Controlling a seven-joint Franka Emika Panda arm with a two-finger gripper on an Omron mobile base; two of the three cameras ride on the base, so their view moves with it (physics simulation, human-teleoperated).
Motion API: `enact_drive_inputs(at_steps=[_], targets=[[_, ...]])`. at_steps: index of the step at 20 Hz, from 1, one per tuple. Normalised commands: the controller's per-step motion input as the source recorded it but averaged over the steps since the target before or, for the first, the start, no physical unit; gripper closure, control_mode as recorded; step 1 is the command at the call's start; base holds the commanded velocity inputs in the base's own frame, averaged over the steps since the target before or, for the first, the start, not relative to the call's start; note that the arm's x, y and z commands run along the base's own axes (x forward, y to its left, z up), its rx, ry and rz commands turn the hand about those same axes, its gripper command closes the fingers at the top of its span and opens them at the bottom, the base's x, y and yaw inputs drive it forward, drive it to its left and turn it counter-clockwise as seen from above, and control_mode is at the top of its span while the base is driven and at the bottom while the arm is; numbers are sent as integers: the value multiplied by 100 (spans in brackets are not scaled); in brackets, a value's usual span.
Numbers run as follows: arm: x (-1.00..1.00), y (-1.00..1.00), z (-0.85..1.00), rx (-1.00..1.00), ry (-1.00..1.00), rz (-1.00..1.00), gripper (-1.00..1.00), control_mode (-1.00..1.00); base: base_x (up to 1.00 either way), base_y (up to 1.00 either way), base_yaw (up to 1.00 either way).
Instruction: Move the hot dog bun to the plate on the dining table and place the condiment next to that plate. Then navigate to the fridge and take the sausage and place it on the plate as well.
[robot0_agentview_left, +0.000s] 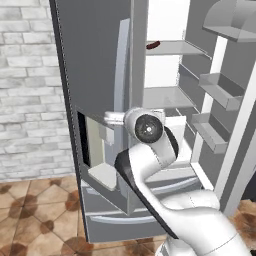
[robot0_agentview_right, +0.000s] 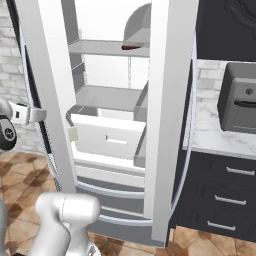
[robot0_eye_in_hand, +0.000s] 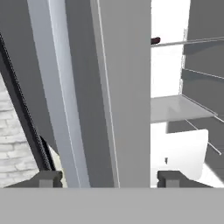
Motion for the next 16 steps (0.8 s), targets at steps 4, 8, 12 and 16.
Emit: enact_drive_inputs(at_steps=[4,8,12,16], targets=[[-83,-98,14,28,2,-2,-100,-100,0,0,0],[-21,-99,10,30,21,-1,-100,-100,0,0,0],[50,-63,0,38,30,1,-100,-100,0,0,0],[79,-25,1,42,29,4,-100,-100,0,0,0]])
